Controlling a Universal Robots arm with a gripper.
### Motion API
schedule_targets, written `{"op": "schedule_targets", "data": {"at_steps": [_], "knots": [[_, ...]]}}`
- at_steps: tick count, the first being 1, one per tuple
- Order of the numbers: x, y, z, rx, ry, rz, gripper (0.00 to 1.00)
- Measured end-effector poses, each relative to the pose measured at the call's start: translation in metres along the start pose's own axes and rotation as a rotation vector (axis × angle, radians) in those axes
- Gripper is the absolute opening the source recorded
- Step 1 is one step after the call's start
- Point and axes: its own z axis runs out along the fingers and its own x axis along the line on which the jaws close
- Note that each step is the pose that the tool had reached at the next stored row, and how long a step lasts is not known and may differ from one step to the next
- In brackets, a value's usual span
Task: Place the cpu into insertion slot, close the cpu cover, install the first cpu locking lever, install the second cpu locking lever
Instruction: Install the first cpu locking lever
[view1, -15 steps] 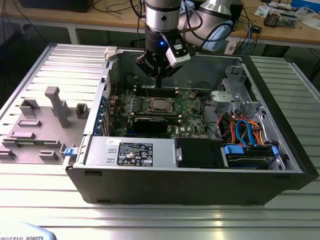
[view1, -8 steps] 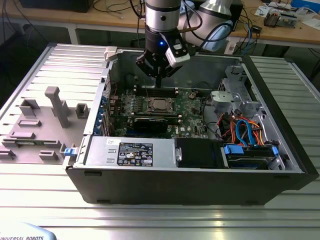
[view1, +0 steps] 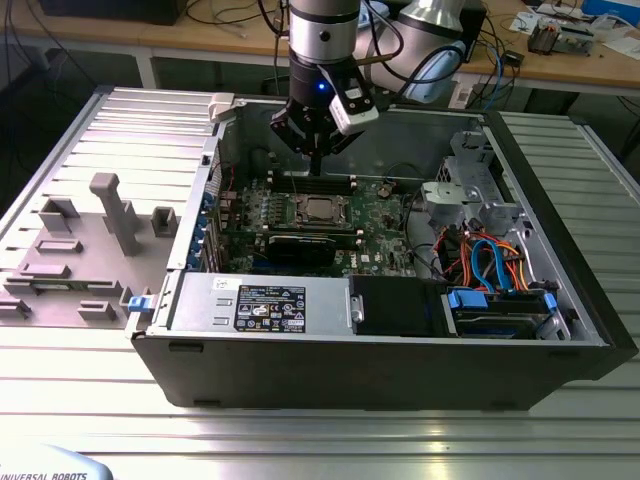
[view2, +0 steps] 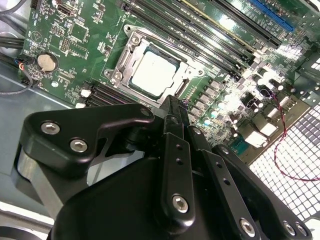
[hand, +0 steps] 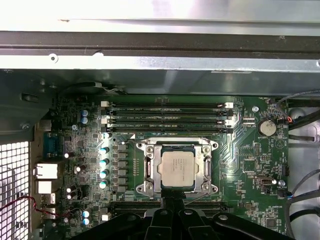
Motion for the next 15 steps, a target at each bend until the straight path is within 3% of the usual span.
{"op": "schedule_targets", "data": {"at_steps": [10, 15], "knots": [[0.0001, 0.0, 0.0, 0.0, 0.0, -0.002, 0.11], [0.001, 0.0, 0.0, -0.0011, 0.0, -0.053, 0.11]]}}
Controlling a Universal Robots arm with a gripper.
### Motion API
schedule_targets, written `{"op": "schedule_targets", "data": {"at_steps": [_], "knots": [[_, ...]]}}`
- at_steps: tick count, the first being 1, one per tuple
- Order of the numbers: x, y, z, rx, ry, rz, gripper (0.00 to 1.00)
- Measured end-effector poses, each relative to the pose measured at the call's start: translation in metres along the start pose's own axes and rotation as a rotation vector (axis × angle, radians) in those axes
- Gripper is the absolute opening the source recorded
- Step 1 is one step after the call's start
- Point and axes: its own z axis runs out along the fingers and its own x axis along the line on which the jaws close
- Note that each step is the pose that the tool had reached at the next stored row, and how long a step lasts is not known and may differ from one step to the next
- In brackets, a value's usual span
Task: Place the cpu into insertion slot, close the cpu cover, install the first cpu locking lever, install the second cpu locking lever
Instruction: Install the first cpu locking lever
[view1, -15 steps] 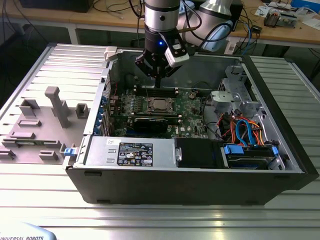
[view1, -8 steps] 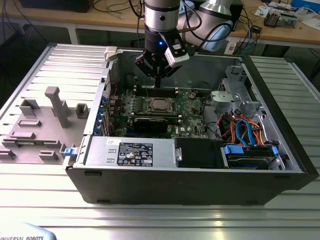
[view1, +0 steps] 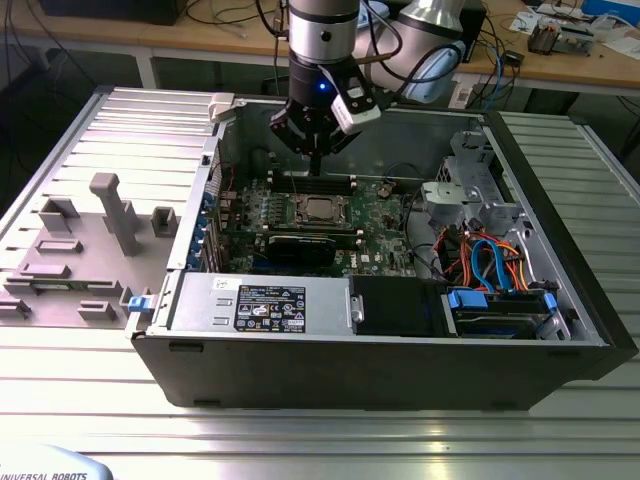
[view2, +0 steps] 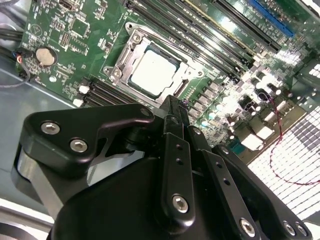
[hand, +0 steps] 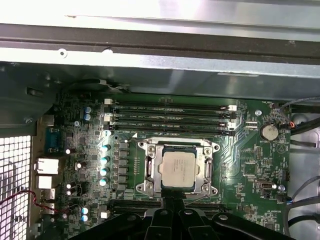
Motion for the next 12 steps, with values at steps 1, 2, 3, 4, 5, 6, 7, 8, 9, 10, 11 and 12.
{"op": "schedule_targets", "data": {"at_steps": [1, 2, 3, 4, 5, 6, 7, 8, 9, 10, 11, 12], "knots": [[0.0016, 0.0001, -0.0001, 0.001, -0.0016, -0.003, 0.11], [0.0028, 0.0001, -0.0001, 0.002, -0.004, -0.003, 0.11], [0.0049, 0.0003, 0.0, 0.0022, -0.0082, -0.003, 0.11], [0.0077, 0.0004, 0.0, 0.0026, -0.0131, -0.003, 0.11], [0.0093, 0.0005, 0.0003, 0.0027, -0.0154, -0.003, 0.11], [0.0116, 0.0007, 0.0007, 0.0028, -0.018, -0.004, 0.11], [0.0138, 0.0008, 0.0009, 0.0029, -0.0197, -0.004, 0.11], [0.0156, 0.0009, 0.0012, 0.003, -0.0212, -0.004, 0.11], [0.0169, 0.001, 0.0015, 0.0029, -0.0223, -0.004, 0.11], [0.0188, 0.0012, 0.0018, 0.003, -0.0234, -0.004, 0.11], [0.0201, 0.0012, 0.0024, 0.0032, -0.0255, -0.004, 0.11], [0.0211, 0.0013, 0.0028, 0.0034, -0.0277, -0.003, 0.11]]}}
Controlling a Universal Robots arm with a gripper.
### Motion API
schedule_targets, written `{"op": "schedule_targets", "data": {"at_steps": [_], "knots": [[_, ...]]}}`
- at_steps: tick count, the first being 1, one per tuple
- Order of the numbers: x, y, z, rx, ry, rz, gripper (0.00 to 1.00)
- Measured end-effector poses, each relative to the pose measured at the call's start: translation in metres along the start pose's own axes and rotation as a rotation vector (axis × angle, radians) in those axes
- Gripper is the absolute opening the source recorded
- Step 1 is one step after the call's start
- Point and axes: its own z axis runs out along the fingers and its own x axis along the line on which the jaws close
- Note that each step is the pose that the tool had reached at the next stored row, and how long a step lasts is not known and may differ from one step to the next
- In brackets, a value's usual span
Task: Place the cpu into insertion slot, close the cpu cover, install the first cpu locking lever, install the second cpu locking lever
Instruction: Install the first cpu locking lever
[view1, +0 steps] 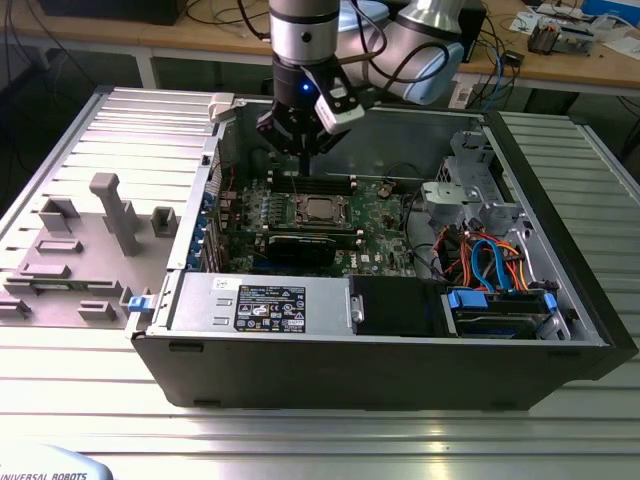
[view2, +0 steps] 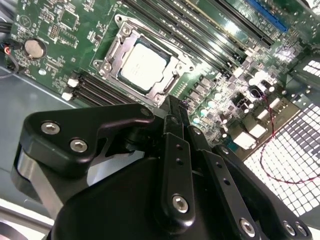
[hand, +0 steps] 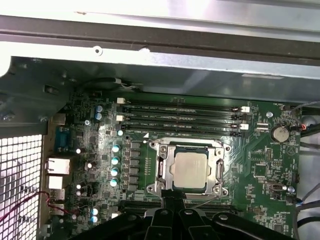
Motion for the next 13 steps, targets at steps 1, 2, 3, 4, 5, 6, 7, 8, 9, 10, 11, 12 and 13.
{"op": "schedule_targets", "data": {"at_steps": [1, 2, 3, 4, 5, 6, 7, 8, 9, 10, 11, 12, 13], "knots": [[0.0006, 0.0, 0.0002, 0.0002, -0.0004, 0.003, 0.11], [0.001, 0.0001, 0.0002, 0.0007, -0.0003, 0.01, 0.11], [0.0016, 0.0004, 0.0007, 0.0014, -0.0002, 0.022, 0.11], [0.0027, 0.0005, 0.0009, 0.0016, -0.0004, 0.029, 0.11], [0.0033, 0.0006, 0.001, 0.0014, -0.0006, 0.03, 0.11], [0.0034, 0.0006, 0.001, 0.0016, -0.0005, 0.03, 0.11], [0.0035, 0.0006, 0.001, 0.0016, -0.0004, 0.03, 0.11], [0.0035, 0.0006, 0.001, 0.0016, -0.0005, 0.03, 0.11], [0.0036, 0.0006, 0.001, 0.0017, -0.0005, 0.031, 0.11], [0.0037, 0.0007, 0.001, 0.0016, -0.0004, 0.031, 0.11], [0.0037, 0.0007, 0.001, 0.0016, -0.0004, 0.031, 0.11], [0.0037, 0.0007, 0.001, 0.0016, -0.0005, 0.031, 0.11], [0.0037, 0.0007, 0.001, 0.0016, -0.0004, 0.031, 0.11]]}}
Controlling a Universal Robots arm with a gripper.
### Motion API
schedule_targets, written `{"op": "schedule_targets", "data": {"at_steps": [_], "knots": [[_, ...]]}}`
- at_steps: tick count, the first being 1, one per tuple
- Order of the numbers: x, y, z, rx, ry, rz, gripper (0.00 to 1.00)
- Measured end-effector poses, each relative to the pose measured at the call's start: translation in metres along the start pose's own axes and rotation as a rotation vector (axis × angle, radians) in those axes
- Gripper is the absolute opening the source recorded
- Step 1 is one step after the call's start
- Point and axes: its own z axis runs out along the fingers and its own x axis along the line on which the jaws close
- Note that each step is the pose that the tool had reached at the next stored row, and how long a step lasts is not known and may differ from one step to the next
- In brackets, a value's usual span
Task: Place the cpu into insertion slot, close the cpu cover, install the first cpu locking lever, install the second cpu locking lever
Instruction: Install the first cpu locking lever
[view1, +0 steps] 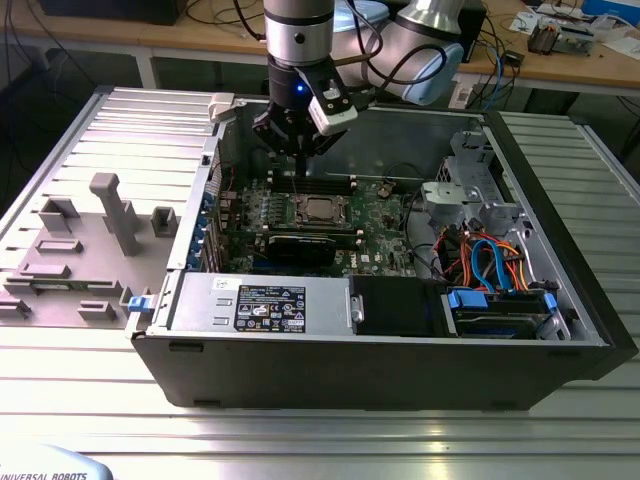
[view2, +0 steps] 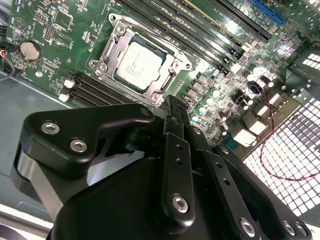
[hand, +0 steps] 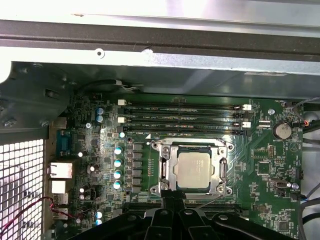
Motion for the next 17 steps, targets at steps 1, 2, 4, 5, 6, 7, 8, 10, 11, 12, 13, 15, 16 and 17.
{"op": "schedule_targets", "data": {"at_steps": [1, 2, 4, 5, 6, 7, 8, 10, 11, 12, 13, 15, 16, 17], "knots": [[0.0, 0.0, 0.0, 0.0, 0.0, 0.0, 0.11], [0.0, 0.0, 0.0, 0.0, 0.0, 0.0, 0.11], [0.0001, 0.0, 0.0, 0.0001, 0.0, 0.0, 0.11], [0.0004, 0.0, 0.0, 0.0, -0.0001, 0.0, 0.11], [0.001, 0.0, 0.0, 0.0, -0.0001, 0.0, 0.11], [0.0017, 0.0, 0.0001, 0.0, 0.0, 0.0, 0.11], [0.0023, 0.0001, 0.0001, 0.0, 0.0, 0.0, 0.11], [0.0041, 0.0001, 0.0001, 0.0, -0.0001, 0.0, 0.11], [0.0046, 0.0001, 0.0001, 0.0001, 0.0, 0.0, 0.11], [0.0054, 0.0002, 0.0002, 0.0, -0.0001, 0.0, 0.11], [0.0062, 0.0002, 0.0004, 0.0, -0.0001, 0.0, 0.11], [0.0085, 0.0003, 0.0008, 0.0001, 0.0, 0.0, 0.11], [0.0105, 0.0003, 0.001, 0.0002, 0.0001, 0.0, 0.11], [0.012, 0.0003, 0.0011, 0.0001, 0.0, 0.0, 0.11]]}}
